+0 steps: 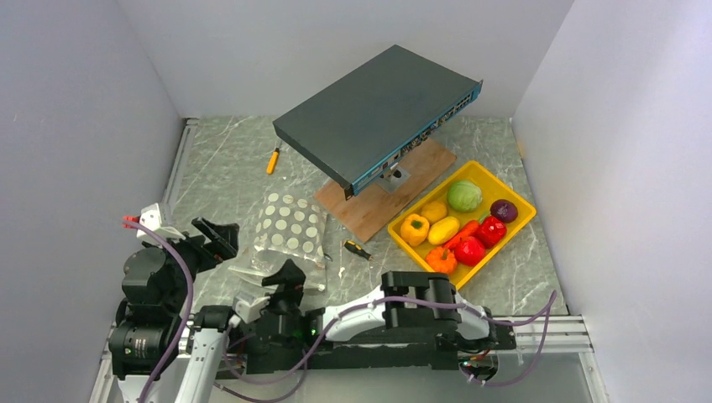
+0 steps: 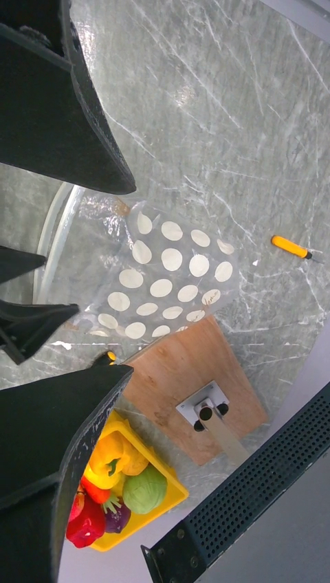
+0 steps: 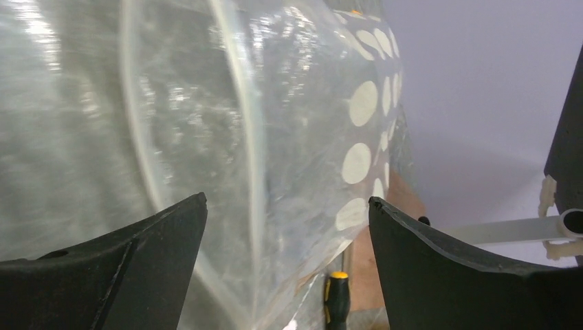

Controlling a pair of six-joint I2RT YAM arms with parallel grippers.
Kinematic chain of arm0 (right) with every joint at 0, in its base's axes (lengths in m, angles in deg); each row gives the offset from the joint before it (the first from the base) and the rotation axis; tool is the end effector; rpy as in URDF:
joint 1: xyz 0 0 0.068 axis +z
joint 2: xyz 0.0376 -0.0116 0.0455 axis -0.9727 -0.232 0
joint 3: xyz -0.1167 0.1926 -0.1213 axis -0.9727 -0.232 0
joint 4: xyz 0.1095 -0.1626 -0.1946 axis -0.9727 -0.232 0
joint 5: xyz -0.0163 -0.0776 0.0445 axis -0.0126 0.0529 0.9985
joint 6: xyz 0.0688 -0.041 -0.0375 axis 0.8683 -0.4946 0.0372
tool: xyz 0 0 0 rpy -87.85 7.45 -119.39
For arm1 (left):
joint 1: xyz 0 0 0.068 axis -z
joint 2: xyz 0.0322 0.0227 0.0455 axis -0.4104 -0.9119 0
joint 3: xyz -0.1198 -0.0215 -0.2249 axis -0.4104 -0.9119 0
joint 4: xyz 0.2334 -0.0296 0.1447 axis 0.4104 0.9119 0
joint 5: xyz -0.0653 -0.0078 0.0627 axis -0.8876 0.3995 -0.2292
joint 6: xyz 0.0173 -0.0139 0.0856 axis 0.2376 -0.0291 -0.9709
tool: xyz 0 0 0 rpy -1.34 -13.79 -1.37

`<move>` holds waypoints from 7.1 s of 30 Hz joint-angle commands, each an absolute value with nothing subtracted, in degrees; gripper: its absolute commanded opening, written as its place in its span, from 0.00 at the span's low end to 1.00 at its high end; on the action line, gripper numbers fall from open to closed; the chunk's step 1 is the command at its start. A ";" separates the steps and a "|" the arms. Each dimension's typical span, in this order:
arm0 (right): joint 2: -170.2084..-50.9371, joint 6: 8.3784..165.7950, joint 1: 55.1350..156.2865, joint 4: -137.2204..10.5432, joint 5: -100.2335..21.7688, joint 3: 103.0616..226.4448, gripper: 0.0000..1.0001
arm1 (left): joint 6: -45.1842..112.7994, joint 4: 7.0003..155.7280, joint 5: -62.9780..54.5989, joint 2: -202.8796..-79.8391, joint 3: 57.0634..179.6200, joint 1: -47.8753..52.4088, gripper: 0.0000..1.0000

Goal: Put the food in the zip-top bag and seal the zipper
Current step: Pick up the zipper food storage bag at the center of the board, then open the zipper of the food storage bag at the center of the board, then pick up the fake vegetable from the bin.

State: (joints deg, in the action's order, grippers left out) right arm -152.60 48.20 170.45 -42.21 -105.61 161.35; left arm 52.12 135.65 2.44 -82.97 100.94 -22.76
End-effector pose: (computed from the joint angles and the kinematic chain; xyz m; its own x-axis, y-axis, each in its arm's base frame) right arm 0.0357 0.4682 0.0975 0.3302 -0.7993 -0.5021 -0.4628 0.3265 -0.8241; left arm 0.1015 -0.0048 0.3546 -0.2424 -0.4922 -0.8361 -0.0780 0.8689 -0.4888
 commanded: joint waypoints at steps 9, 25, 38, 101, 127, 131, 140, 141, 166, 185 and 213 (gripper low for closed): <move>-154.62 39.98 165.80 -29.06 -108.89 160.30 0.36 | 52.89 134.54 1.97 -83.01 100.11 -23.00 1.00; -131.62 98.12 154.64 -73.92 -64.66 168.51 0.00 | 53.17 140.42 0.52 -84.40 116.10 -23.05 1.00; -124.63 138.62 143.12 -56.68 -42.35 157.05 0.00 | 48.35 145.97 -4.99 -90.76 117.88 -23.01 1.00; -132.34 138.46 148.02 -67.91 -65.51 175.62 0.00 | 46.50 148.85 12.37 -107.89 118.04 -8.66 0.66; -136.73 134.67 150.04 -68.59 -65.93 180.36 0.14 | 44.09 151.05 24.50 -109.06 115.22 -8.24 0.00; -132.41 128.74 148.82 -65.24 -62.90 173.10 0.36 | 42.45 149.03 23.90 -109.46 114.07 -8.26 0.00; -115.14 111.58 147.38 -62.35 -59.11 153.71 0.84 | 38.93 133.72 5.45 -114.52 104.92 -8.16 0.00; -112.64 110.60 147.33 -64.24 -59.63 151.98 0.86 | 38.60 131.22 3.51 -115.04 103.95 -8.15 0.00; -84.39 126.15 91.38 -85.75 -76.17 129.90 0.98 | 32.09 121.89 3.39 -111.37 93.84 -8.15 0.00; -109.12 121.12 81.82 -73.38 -73.81 138.72 0.99 | 31.49 122.07 1.49 -109.15 93.73 -7.05 0.00; -116.94 119.36 81.80 -68.83 -69.04 137.13 0.14 | 30.15 120.61 -0.65 -104.68 92.28 -7.09 0.00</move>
State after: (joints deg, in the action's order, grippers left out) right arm -117.61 119.49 81.99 -69.46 -70.75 136.67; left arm 31.07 123.37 0.76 -106.12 92.76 -7.26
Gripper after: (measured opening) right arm 0.282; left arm 0.012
